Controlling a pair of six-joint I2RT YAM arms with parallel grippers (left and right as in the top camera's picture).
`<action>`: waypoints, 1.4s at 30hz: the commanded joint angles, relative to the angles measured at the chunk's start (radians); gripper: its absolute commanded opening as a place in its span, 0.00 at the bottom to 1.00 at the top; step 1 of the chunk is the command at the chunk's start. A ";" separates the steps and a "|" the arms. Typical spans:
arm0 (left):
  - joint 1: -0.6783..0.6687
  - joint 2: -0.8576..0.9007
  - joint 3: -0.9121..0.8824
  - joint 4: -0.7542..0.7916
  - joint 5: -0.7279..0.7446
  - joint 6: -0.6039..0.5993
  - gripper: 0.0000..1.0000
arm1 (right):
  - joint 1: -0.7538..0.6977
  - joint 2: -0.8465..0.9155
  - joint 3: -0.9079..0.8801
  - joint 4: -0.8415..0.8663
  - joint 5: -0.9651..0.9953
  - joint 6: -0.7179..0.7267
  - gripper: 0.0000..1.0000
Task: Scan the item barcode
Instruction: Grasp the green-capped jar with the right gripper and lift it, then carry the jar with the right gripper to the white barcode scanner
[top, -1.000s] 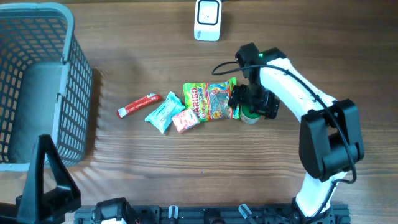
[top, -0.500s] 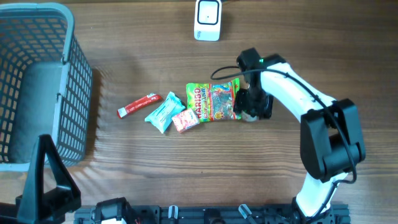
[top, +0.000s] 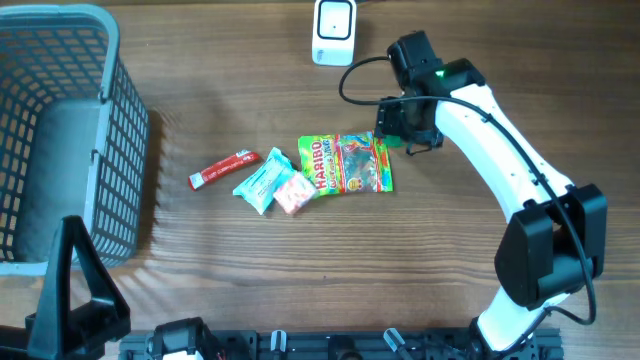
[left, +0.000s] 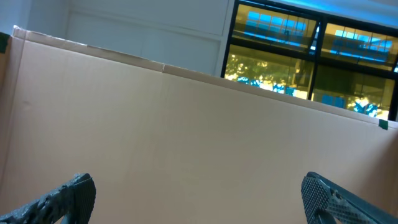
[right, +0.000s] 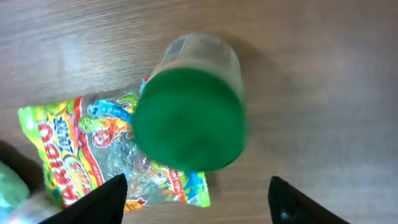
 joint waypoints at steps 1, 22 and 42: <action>0.008 -0.008 0.000 0.003 0.008 -0.005 1.00 | -0.005 -0.014 -0.010 -0.001 0.003 0.219 0.73; 0.008 -0.008 0.000 -0.001 0.008 -0.005 1.00 | -0.170 0.026 0.013 0.140 -0.114 0.019 1.00; 0.008 -0.008 0.000 0.014 0.008 -0.004 1.00 | -0.122 0.235 0.098 0.109 -0.166 -0.916 1.00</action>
